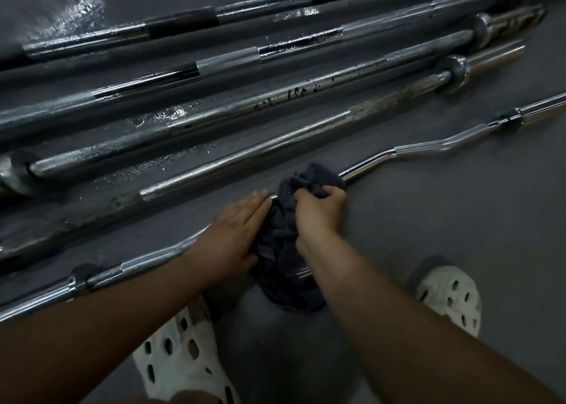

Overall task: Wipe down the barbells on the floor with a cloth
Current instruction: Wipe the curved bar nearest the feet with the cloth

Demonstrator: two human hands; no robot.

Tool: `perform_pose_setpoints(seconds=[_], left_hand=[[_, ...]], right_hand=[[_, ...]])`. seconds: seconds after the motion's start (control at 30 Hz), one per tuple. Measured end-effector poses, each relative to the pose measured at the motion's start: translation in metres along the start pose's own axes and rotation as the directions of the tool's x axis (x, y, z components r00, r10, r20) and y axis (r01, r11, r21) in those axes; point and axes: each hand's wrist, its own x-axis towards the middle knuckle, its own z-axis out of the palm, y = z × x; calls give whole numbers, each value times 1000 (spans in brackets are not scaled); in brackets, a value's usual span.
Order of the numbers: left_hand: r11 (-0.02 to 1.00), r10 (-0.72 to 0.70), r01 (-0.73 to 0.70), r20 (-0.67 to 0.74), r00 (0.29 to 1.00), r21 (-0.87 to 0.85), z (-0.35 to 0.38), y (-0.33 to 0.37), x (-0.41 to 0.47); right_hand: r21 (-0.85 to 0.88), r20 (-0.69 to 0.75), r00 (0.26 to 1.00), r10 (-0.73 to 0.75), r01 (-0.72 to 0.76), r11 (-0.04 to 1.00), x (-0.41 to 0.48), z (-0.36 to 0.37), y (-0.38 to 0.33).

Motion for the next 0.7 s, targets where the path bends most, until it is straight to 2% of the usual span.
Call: perform_pose_setpoints(seconds=[0.07,0.1,0.13,0.17,0.2,0.23,0.27,0.3,0.33,0.37,0.43,0.47,0.5,0.57,0.6,0.63,0.67,0.7], left_hand=[[1000,0,0,6,1000,-3,0,-1,-2],[1000,-5,5,8,1000,-6,0,-1,-3],[1000,-8,8,-1,1000,-6,0,-2,-3],[1000,-6,6,-11,1000,-4,0,-3,-3],[1000,4,-4,-20,1000,-1,0,-2,-2],[1000,13,-12,-21,1000,4,0,-1,-1],[1000,13,-12,-19,1000,17,0,0,0],[999,8,-8,-13,1000,37,0,1,-1],[998,2,-2,-10,1000,58,1,1,-3],[997,-5,6,-11,1000,76,1,0,-7],[993,-21,24,-30,999,116,1,-2,-18],[990,-27,33,-40,999,135,2,-3,-23],[988,-38,45,-51,998,146,2,-2,-28],[986,-67,77,-67,995,145,5,3,-34],[986,-81,89,-66,995,143,7,6,-36],[985,-90,97,-58,994,141,9,7,-37],[985,-94,100,-49,994,142,11,8,-37],[985,-93,97,-39,995,140,11,7,-38]], right_hand=[[-8,148,985,86,-86,996,13,-16,-8],[28,152,985,87,-92,995,28,-26,-18],[71,67,997,27,-31,997,43,-32,-27],[22,-55,994,-90,92,996,51,-35,-34],[-195,-157,954,-257,225,955,50,-34,-36],[-483,-132,891,-434,325,813,37,-28,-30],[-661,35,819,-572,449,602,20,-18,-12],[-697,255,730,-634,593,404,-1,-9,10],[-660,437,657,-615,699,277,-13,-4,30],[-601,577,602,-551,771,213,-22,-3,40],[-518,710,503,-494,847,119,-6,-14,31],[-522,720,465,-514,852,41,10,-22,23],[-568,688,480,-545,823,8,23,-29,14],[-685,550,590,-590,724,85,22,-33,9],[-713,532,639,-556,692,114,7,-26,16],[-710,577,656,-486,697,98,-8,-19,24],[-672,659,633,-407,738,60,-18,-15,31],[-610,744,579,-333,793,15,-20,-14,32]])
